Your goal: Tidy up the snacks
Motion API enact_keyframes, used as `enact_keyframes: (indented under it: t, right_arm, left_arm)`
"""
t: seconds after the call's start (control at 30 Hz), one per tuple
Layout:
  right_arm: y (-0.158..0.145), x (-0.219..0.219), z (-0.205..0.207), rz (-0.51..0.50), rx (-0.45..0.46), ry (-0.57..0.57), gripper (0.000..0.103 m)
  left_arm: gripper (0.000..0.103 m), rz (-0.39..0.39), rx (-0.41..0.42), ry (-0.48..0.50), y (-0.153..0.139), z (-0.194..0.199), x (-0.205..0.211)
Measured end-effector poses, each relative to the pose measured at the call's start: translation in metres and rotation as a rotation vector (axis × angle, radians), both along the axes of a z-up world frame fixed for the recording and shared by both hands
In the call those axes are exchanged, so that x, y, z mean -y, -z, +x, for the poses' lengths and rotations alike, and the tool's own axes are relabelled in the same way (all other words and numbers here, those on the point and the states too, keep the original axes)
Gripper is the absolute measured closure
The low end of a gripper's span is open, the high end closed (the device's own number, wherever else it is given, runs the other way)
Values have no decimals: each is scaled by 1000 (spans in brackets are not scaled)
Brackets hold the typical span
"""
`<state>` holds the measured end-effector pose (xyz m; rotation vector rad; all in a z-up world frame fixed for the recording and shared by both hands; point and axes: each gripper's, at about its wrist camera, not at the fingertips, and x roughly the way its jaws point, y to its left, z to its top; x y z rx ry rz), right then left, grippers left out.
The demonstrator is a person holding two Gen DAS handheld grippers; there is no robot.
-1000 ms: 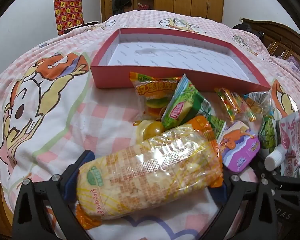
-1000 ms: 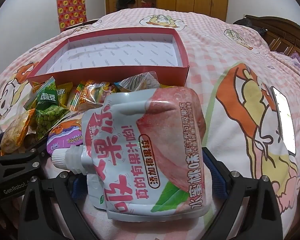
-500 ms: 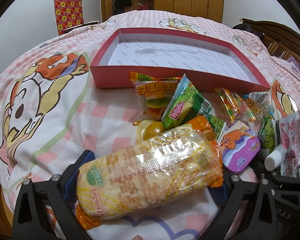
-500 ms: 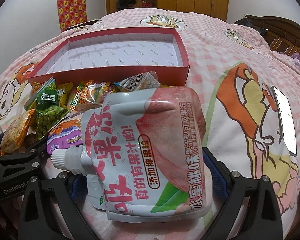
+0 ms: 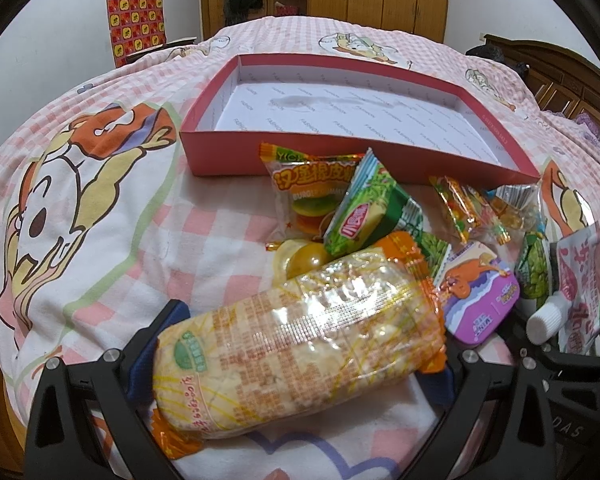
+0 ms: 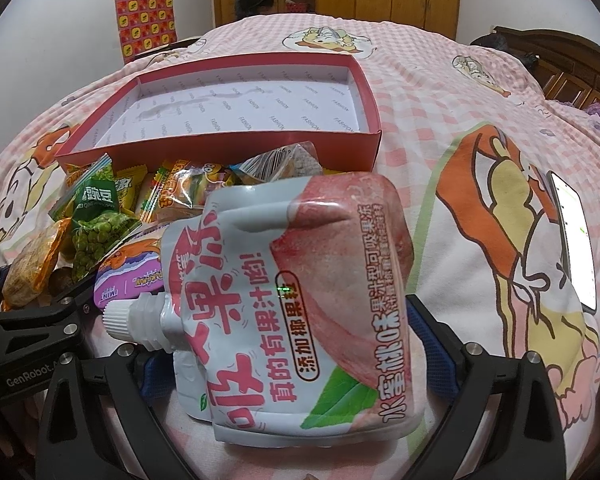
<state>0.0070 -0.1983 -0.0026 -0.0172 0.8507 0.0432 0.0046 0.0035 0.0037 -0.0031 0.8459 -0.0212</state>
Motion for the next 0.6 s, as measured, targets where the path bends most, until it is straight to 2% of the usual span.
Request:
enact_keyframes:
  t: [0.6]
  right_arm:
    - [-2, 5, -3, 7, 1, -6, 2]
  left_arm:
    - [0, -5, -4, 12, 0, 0, -3]
